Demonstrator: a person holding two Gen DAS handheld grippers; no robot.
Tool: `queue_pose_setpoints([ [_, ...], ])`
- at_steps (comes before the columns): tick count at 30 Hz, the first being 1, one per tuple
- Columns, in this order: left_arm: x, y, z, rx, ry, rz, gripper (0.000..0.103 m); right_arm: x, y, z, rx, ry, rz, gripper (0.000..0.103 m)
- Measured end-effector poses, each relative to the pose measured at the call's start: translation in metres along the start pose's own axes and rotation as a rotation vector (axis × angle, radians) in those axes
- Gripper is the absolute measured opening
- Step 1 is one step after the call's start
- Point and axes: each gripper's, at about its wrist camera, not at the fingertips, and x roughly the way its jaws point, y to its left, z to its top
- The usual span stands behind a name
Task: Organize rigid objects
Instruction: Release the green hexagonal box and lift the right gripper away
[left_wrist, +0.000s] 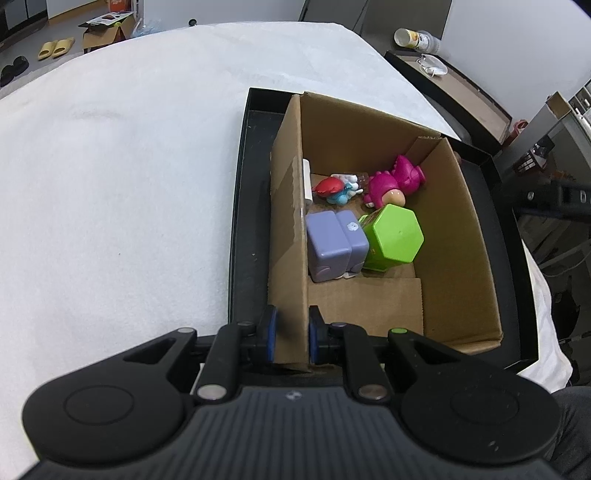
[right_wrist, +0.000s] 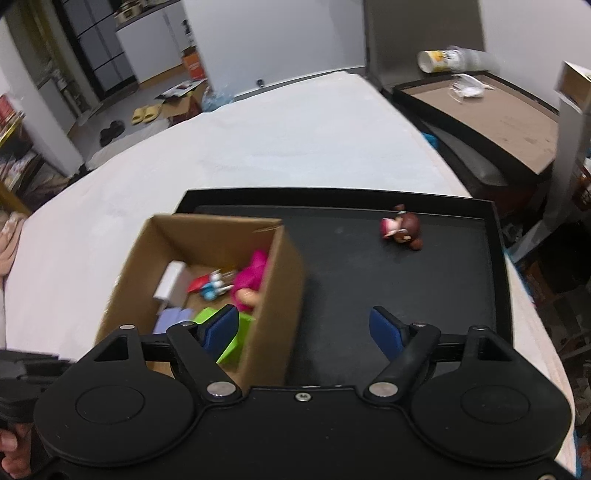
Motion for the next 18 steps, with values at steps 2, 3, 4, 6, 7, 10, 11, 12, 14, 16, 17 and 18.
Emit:
queue_pose_setpoints([
  [2,0.001,-0.001,0.0,0.001,0.006,0.007,0.016,0.004,-0.01,0.003,0.012,-0.002,-0.012,0.077],
  [3,0.002,-0.001,0.0,0.002,0.009,0.01,0.016,0.006,-0.015,0.006,0.015,-0.003,-0.019,0.077],
  [4,0.003,-0.002,0.001,0.003,0.013,0.014,0.016,0.008,-0.019,0.008,0.017,-0.004,-0.024,0.077],
  [6,0.005,-0.003,0.001,0.009,0.02,0.025,0.016,0.012,-0.028,0.012,0.022,-0.008,-0.034,0.077],
  [7,0.006,-0.004,0.001,0.013,0.024,0.032,0.016,0.014,-0.032,0.015,0.026,-0.01,-0.038,0.078],
  [10,0.009,-0.008,0.002,0.026,0.033,0.048,0.016,0.022,-0.043,0.023,0.041,-0.013,-0.048,0.079],
  [11,0.01,-0.008,0.002,0.029,0.035,0.052,0.016,0.025,-0.046,0.025,0.045,-0.012,-0.05,0.081],
  [12,0.011,-0.009,0.002,0.031,0.036,0.058,0.016,0.028,-0.049,0.028,0.05,-0.013,-0.052,0.082],
  [14,0.012,-0.01,0.003,0.035,0.035,0.065,0.016,0.035,-0.055,0.032,0.063,-0.013,-0.053,0.085],
  [16,0.012,-0.012,0.003,0.04,0.035,0.072,0.016,0.043,-0.06,0.037,0.075,-0.009,-0.056,0.086],
  [17,0.013,-0.013,0.003,0.043,0.036,0.076,0.016,0.047,-0.062,0.039,0.079,-0.006,-0.057,0.086],
  [18,0.014,-0.013,0.003,0.044,0.038,0.08,0.016,0.052,-0.064,0.042,0.083,-0.002,-0.061,0.086],
])
